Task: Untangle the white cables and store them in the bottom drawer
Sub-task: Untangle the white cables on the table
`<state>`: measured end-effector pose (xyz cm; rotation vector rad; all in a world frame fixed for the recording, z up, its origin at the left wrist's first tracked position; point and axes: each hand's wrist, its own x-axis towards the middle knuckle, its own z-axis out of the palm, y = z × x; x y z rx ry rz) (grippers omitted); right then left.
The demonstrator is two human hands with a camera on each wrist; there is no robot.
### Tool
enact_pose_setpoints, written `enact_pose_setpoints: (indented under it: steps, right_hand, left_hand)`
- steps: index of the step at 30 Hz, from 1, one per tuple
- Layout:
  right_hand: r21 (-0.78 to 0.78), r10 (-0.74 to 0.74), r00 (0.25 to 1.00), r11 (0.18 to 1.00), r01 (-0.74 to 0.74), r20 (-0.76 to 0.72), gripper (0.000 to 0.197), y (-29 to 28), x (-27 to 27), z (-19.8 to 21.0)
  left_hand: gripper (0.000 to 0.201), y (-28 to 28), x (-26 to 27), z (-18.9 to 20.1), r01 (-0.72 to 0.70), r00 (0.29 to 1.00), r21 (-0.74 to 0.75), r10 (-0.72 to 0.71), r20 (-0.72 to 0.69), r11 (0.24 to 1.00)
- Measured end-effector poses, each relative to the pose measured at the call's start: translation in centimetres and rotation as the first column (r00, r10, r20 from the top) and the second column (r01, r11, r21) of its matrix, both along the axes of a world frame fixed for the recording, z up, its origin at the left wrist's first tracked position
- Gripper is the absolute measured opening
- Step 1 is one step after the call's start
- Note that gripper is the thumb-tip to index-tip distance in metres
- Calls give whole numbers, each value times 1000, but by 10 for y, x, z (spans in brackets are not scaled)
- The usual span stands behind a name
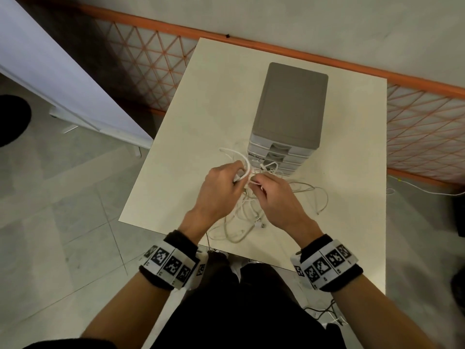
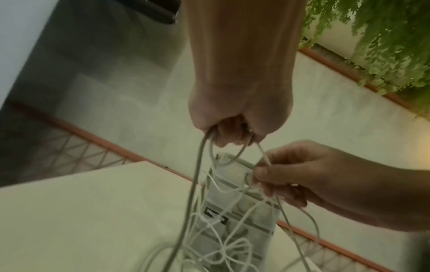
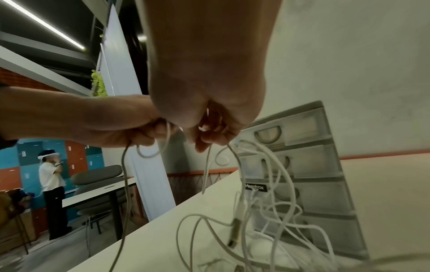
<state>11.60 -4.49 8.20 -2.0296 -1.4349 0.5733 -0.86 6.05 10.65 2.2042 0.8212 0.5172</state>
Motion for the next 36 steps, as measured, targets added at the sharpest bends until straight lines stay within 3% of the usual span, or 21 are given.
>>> enact_pose_setpoints:
  steps: [4, 7, 8, 10, 12, 14, 17, 20, 24, 29, 33, 36]
  right_hand:
    - [-76, -20, 1000, 997, 18, -21, 20, -10, 15, -21]
    - [-163, -55, 998, 985, 49, -31, 25, -18, 28, -36]
    - [-177, -56, 998, 983, 51, -27, 22, -19, 31, -36]
    - [-190, -38, 999, 981, 35, -13, 18, -16, 33, -32]
    - [-215, -4, 1000, 977, 10, 27, 22, -10, 30, -23]
    - [-223, 1, 996, 975, 19, 90, 25, -5, 26, -15]
    - [-205, 23, 978, 979, 21, 209, 16, 0, 20, -7]
    - [-223, 68, 954, 975, -2, 291, 24, 4, 20, -2]
    - [-23, 66, 984, 998, -63, 167, 14, 3, 24, -6]
    - [109, -93, 994, 990, 87, 53, 19, 2, 37, -23]
    - [29, -185, 982, 983, 184, 45, 18, 2, 56, -42]
    - [-57, -220, 972, 973, 225, 80, 20, 5, 67, -38]
  left_hand:
    - [37, 18, -22, 33, -152, 958, -71, 165, 234, 986]
    - [40, 31, -36, 50, -207, 933, -114, 231, 275, 972]
    - [39, 34, -39, 49, -188, 953, -90, 204, 225, 978]
    - [33, 34, -41, 40, -100, 995, 4, 100, -27, 995]
    - [19, 25, -38, 32, -24, 960, 37, 33, -279, 999]
    - [36, 9, -28, 26, 67, 940, 3, -62, -335, 998]
    - [37, -17, -4, 18, 98, 950, -45, -107, -292, 994]
    - [39, -31, 14, 9, 10, 964, -159, -52, -261, 987]
    - [32, -26, 12, 13, 7, 999, -357, 12, 50, 934]
    - [29, -6, -10, 49, -18, 930, -386, 157, 333, 922]
    - [32, -5, -31, 69, -46, 906, -377, 198, 374, 925]
    - [31, -4, -39, 59, -99, 955, -343, 186, 231, 934]
